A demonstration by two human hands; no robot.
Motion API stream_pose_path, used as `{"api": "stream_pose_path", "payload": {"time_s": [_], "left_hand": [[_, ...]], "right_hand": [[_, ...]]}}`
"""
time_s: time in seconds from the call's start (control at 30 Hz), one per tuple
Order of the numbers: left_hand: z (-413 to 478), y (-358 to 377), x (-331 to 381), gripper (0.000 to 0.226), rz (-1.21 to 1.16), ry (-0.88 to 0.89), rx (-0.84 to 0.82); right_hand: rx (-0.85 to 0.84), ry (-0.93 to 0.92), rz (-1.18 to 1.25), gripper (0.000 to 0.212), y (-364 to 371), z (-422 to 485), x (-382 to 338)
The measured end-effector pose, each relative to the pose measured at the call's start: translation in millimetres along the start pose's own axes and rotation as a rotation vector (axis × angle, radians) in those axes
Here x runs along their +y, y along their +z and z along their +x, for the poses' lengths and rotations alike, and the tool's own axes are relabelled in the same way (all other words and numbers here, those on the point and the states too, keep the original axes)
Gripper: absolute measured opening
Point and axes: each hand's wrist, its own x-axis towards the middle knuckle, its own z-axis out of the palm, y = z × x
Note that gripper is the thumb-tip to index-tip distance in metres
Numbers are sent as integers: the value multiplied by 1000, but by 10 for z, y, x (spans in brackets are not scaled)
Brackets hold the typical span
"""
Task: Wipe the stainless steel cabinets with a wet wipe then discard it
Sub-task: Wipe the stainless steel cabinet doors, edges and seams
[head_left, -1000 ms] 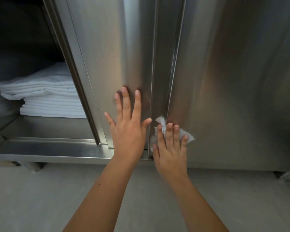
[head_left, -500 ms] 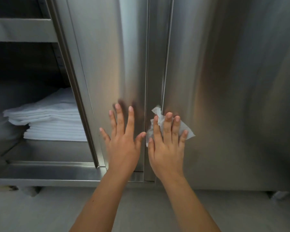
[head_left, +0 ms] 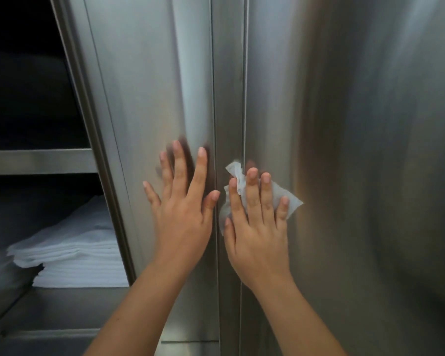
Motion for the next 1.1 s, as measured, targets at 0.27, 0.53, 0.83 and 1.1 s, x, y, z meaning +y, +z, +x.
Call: {"api": "stream_pose_path", "payload": {"time_s": [0.27,0.53,0.83,1.1], "left_hand": [[724,-432,288,52,70,88,85],[1375,-900,447,61,231,79,18],[1752,-1128,493,67,309,74,-63],[1997,-1290,537,71,347,100,-115]], "right_hand": [[2,-18,5,55,-333,873,27],[-2,-71,59,65,-629,1652,98],[-119,-135,14,62,-846,2216,148],[-57,-142,30,63,-967,2644,139]]}}
